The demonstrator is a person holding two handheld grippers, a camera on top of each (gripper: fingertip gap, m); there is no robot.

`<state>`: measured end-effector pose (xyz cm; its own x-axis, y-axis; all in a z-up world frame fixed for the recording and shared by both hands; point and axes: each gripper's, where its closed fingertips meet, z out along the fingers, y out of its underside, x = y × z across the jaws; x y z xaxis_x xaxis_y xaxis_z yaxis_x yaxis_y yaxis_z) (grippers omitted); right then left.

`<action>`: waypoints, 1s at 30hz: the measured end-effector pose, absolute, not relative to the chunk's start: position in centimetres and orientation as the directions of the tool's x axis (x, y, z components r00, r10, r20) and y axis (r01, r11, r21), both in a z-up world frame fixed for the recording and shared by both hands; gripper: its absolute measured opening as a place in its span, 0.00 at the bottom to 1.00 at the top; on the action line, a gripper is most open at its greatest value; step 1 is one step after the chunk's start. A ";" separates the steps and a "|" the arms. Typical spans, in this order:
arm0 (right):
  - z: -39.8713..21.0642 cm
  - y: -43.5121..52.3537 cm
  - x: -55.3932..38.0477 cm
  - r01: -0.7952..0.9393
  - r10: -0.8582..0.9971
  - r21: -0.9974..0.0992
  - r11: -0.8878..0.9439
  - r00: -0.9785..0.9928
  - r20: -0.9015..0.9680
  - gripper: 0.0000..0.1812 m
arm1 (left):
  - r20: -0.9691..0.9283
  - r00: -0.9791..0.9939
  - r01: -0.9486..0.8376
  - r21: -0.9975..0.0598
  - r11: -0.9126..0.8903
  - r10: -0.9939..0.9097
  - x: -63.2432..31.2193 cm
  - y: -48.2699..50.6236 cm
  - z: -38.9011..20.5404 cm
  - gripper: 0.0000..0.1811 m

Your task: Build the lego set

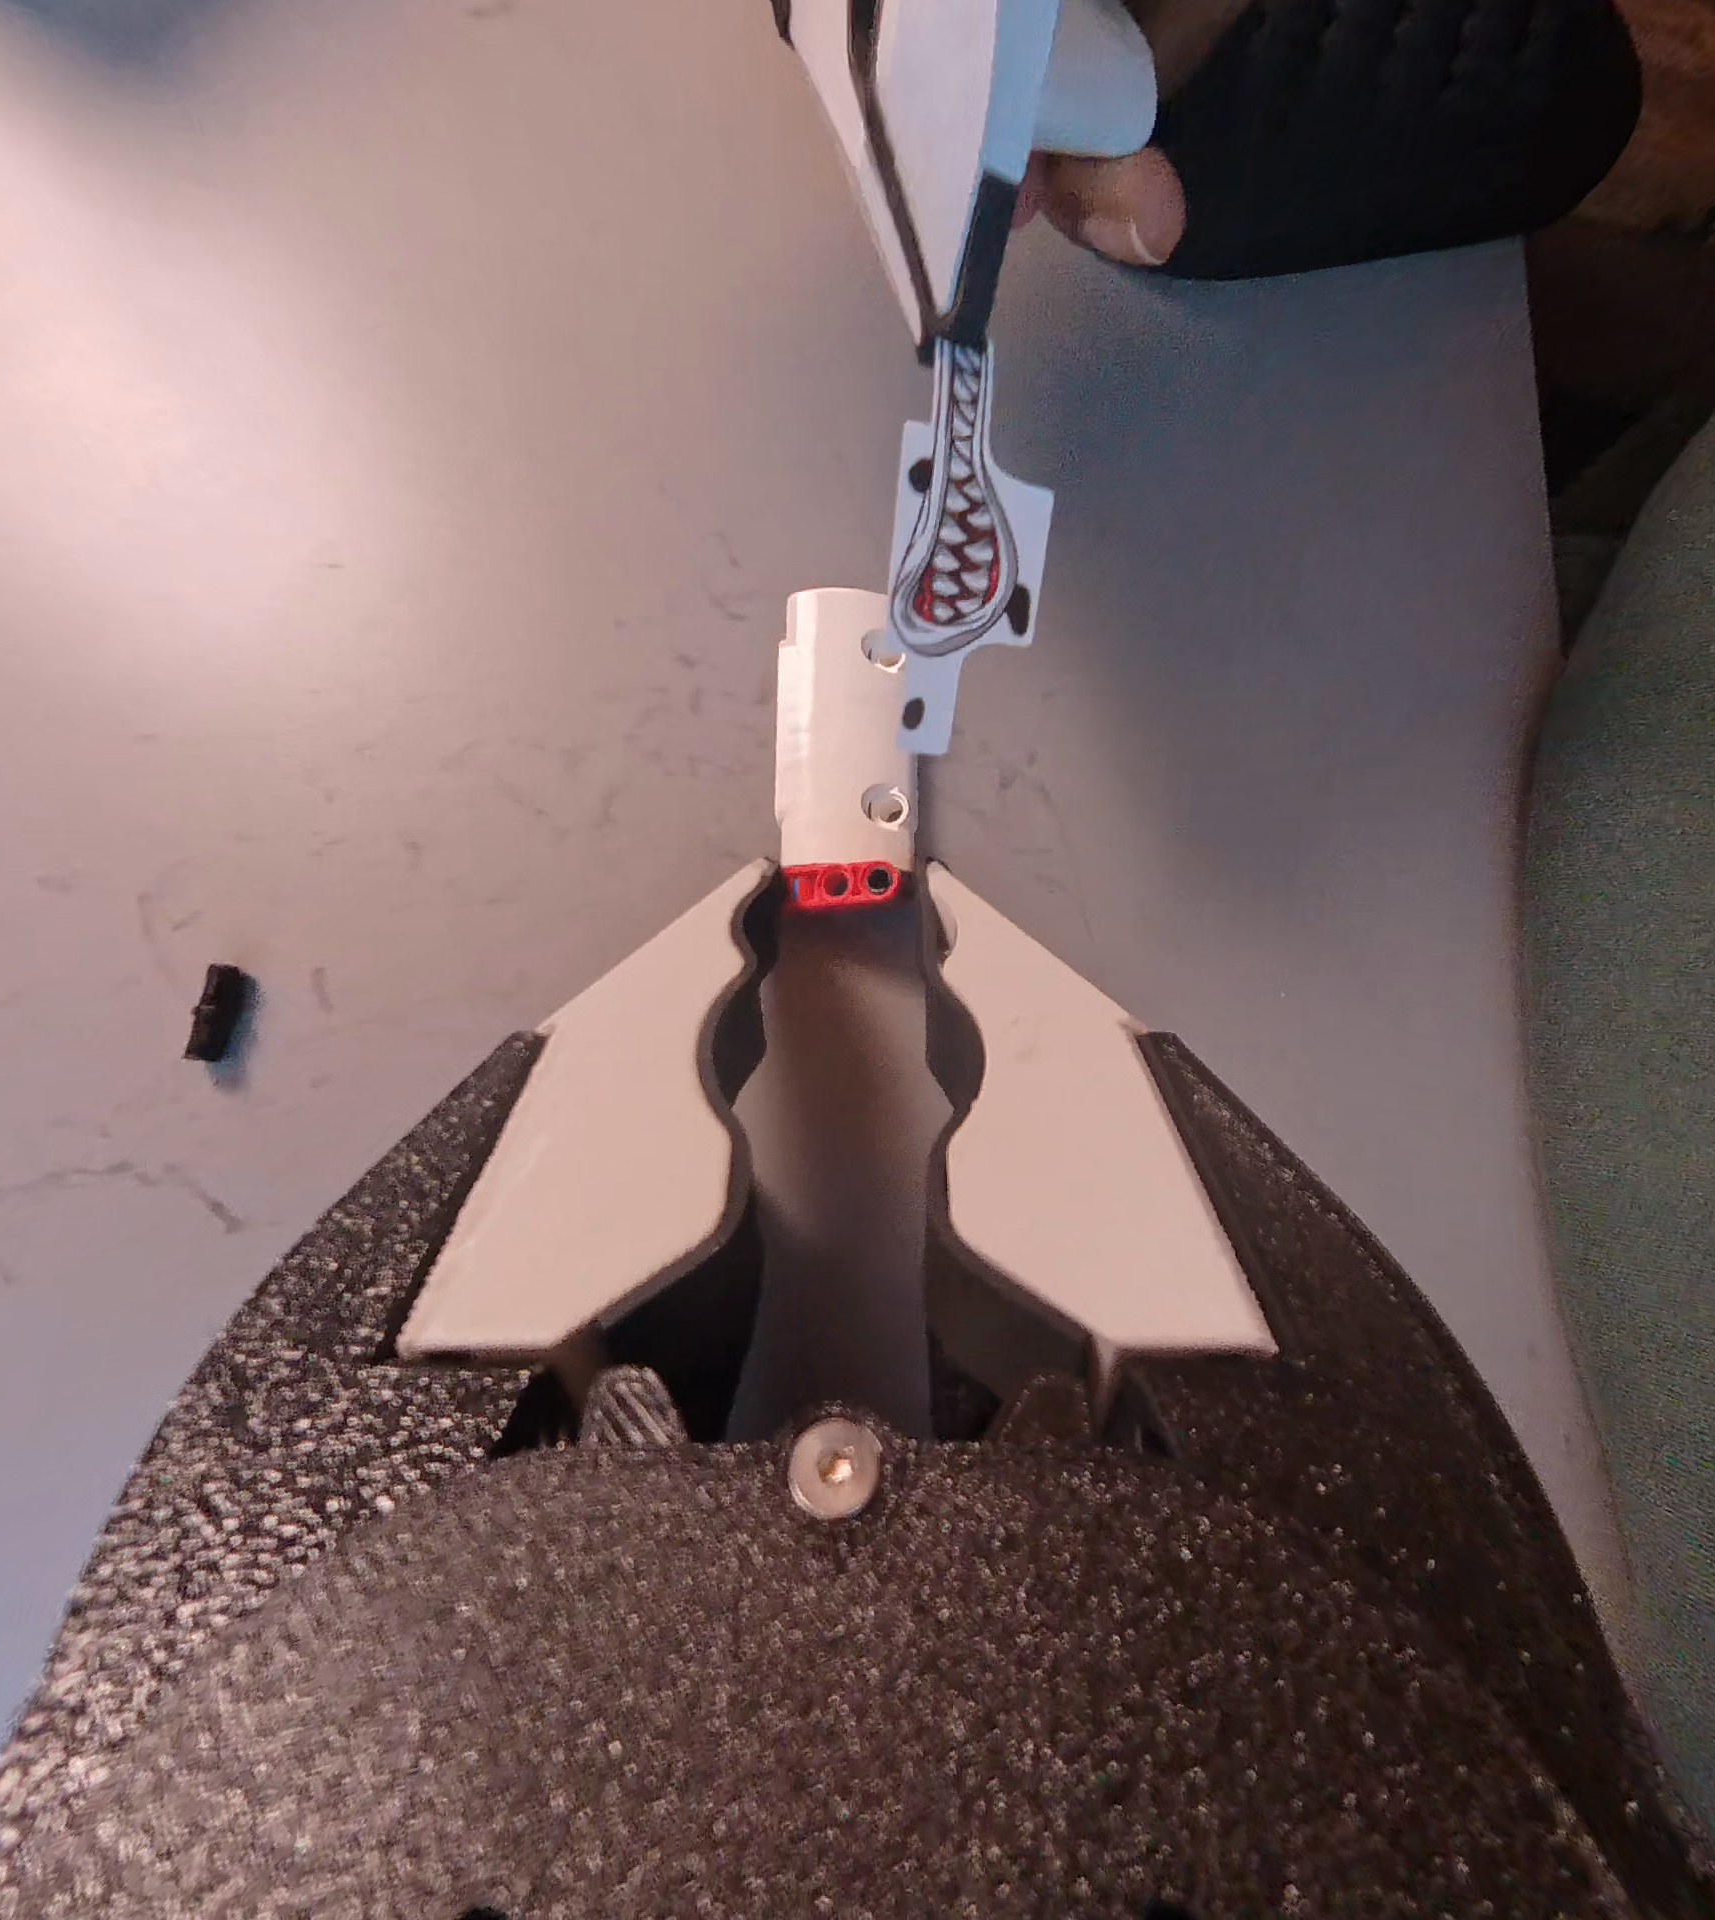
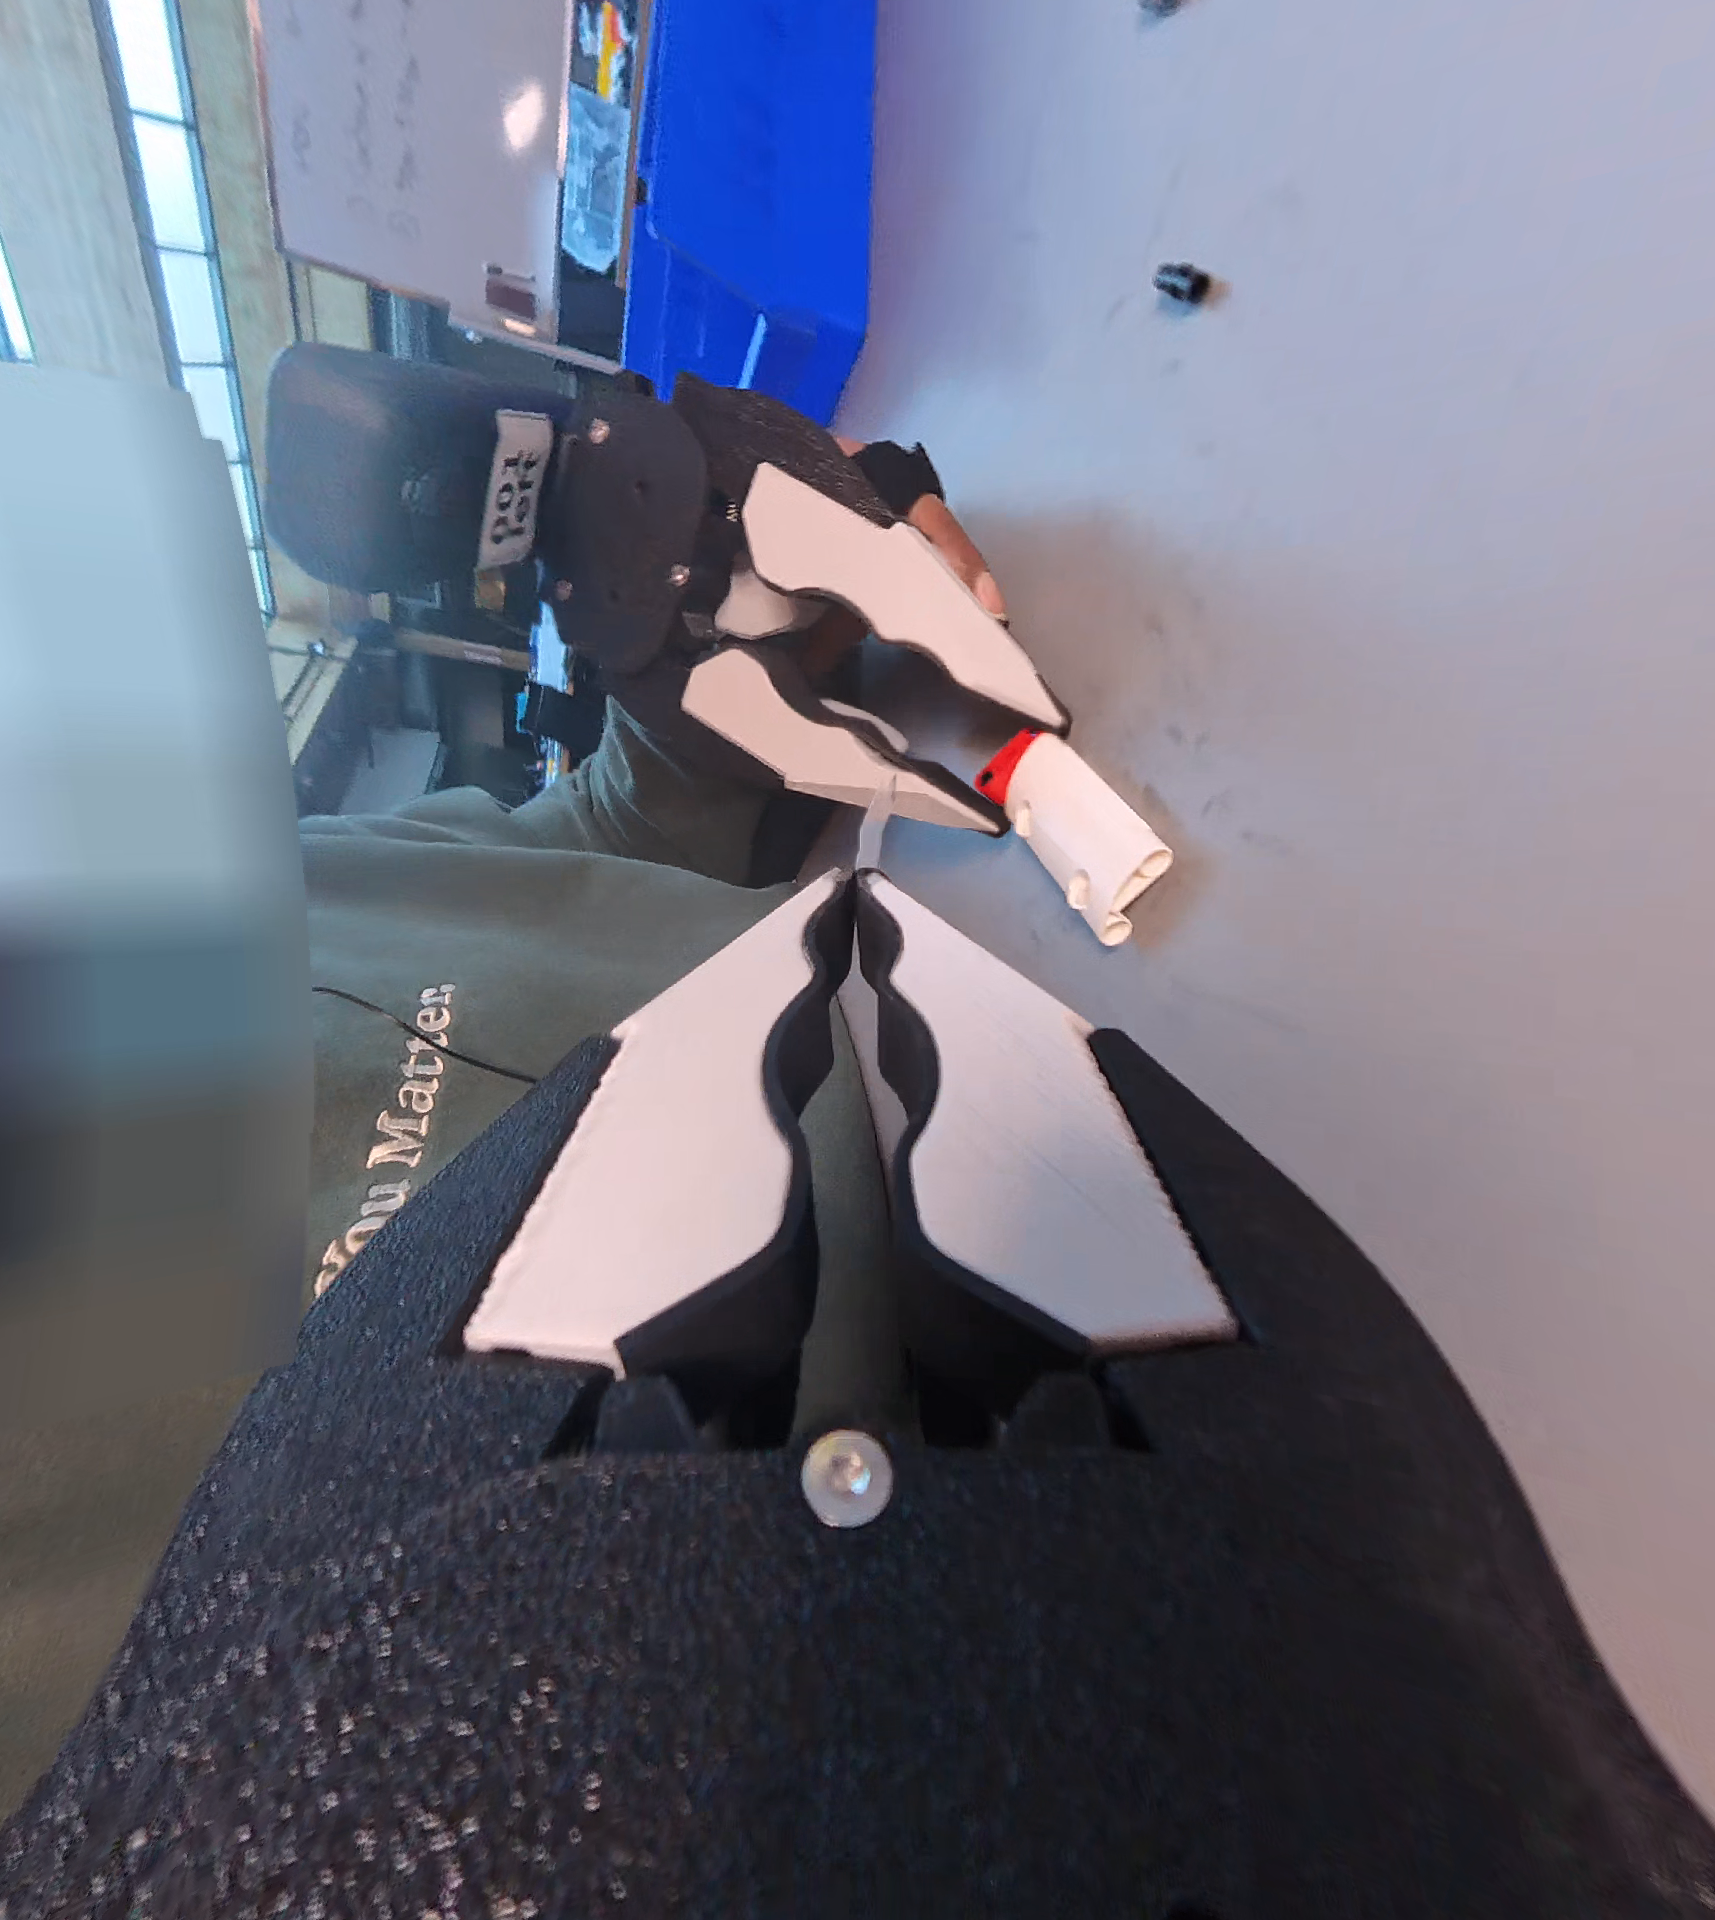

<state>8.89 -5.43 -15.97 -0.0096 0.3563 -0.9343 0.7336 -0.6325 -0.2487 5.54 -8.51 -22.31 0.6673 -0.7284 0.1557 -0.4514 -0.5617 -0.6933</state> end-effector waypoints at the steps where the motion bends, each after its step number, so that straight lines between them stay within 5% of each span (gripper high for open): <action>1: -16.3 -5.5 8.9 0.730 0.347 -0.234 -0.642 0.005 -0.938 0.00 | 0.155 0.664 -0.452 -0.695 -0.558 -0.731 5.7 -8.5 -22.3 0.13; 30: -20.3 -5.2 8.6 0.666 0.263 -0.055 -0.744 0.216 -0.940 0.00 | 0.163 0.649 -0.449 -0.706 -0.547 -0.743 6.3 -8.8 -22.3 0.13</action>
